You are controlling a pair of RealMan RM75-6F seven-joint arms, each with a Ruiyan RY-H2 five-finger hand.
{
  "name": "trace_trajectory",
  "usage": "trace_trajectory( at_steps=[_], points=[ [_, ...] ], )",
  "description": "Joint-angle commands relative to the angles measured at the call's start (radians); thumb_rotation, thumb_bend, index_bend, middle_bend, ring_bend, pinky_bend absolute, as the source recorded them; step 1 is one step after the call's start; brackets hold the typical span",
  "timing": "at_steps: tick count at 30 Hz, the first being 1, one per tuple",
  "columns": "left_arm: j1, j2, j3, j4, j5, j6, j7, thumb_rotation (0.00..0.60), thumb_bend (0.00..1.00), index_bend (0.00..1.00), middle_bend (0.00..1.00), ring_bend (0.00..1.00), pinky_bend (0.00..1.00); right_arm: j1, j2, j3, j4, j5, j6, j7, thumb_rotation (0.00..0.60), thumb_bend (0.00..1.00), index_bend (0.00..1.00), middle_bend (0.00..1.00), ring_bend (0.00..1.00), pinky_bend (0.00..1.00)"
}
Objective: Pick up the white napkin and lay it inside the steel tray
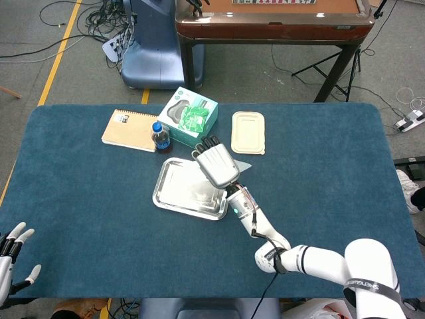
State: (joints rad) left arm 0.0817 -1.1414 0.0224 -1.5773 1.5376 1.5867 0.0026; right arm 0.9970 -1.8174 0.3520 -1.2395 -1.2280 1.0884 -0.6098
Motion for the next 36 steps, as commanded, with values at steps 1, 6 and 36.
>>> trace_trajectory(
  at_steps=[1, 6, 36],
  points=[
    [0.001, 0.0, 0.0, 0.001, 0.001, 0.002, -0.002, 0.6, 0.24, 0.17, 0.09, 0.09, 0.0, 0.019, -0.035, -0.01, 0.024, 0.005, -0.007, -0.015, 0.6, 0.44, 0.68, 0.46, 0.25, 0.31],
    [0.003, 0.001, 0.002, 0.004, 0.003, 0.004, -0.006, 0.6, 0.24, 0.17, 0.09, 0.09, 0.0, 0.034, -0.084, -0.025, 0.052, 0.006, 0.0, -0.061, 0.6, 0.44, 0.68, 0.46, 0.25, 0.31],
    [0.0, -0.005, 0.004, 0.03, 0.005, -0.003, -0.036, 0.6, 0.24, 0.17, 0.09, 0.09, 0.0, -0.041, -0.222, -0.138, 0.065, -0.047, 0.091, -0.234, 0.6, 0.42, 0.68, 0.46, 0.25, 0.3]
  ],
)
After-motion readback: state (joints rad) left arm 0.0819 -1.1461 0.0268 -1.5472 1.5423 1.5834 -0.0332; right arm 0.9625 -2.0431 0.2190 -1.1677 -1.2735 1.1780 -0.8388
